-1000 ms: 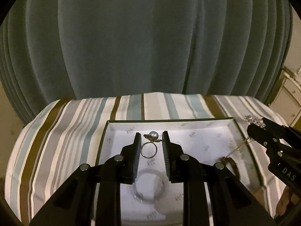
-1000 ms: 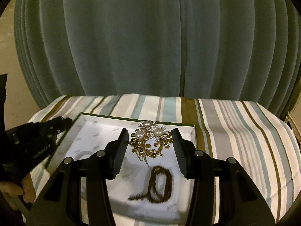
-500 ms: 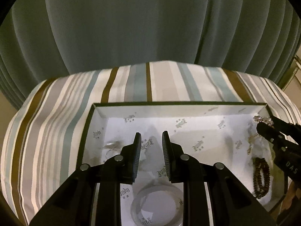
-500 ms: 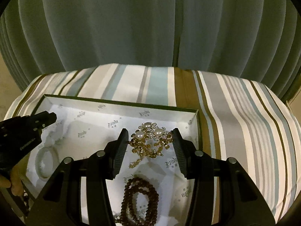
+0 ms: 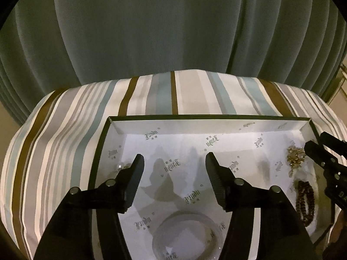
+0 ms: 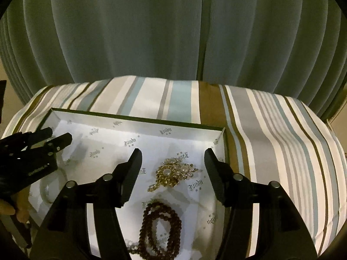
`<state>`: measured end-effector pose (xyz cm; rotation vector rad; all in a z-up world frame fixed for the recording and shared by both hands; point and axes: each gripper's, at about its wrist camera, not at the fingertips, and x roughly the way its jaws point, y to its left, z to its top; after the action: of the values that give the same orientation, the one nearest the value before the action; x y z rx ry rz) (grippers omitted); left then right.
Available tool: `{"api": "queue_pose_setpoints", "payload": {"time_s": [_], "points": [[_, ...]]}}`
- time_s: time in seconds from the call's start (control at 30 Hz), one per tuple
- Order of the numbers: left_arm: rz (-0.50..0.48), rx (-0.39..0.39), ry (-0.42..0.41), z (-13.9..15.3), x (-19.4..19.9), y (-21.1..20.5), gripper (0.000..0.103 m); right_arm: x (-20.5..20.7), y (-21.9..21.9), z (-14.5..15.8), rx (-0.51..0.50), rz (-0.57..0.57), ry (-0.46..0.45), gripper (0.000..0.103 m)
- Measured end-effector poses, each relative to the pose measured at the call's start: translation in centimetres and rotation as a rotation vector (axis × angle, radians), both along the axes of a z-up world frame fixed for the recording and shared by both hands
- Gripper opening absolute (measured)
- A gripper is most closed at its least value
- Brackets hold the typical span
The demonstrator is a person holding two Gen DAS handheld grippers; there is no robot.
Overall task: Organize jewelry
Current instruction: 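Lower the ring into the box with the left tool while the right tool releases the brooch there, then withdraw both open tools from the box toward the remaining jewelry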
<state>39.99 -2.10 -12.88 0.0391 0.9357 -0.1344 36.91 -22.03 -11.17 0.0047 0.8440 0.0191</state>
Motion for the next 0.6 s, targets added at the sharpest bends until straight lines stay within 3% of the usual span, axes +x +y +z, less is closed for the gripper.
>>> {"api": "queue_pose_setpoints", "payload": {"time_s": [0.1,0.3,0.6], "points": [[0.008,-0.03,-0.011,0.9,-0.8,0.7,0.066,-1.0,0.1,1.0,0.001,-0.001,-0.029,0.059],[0.012,-0.078,-0.046,3.2,-4.1,2.3,0.067,-4.0,0.2,2.9,0.026,-0.011,-0.078,0.059],[0.021,-0.092,-0.08,4.8,-11.3,4.1,0.067,-9.8,1.1,2.5,0.051,0.011,-0.06,0.059]]}}
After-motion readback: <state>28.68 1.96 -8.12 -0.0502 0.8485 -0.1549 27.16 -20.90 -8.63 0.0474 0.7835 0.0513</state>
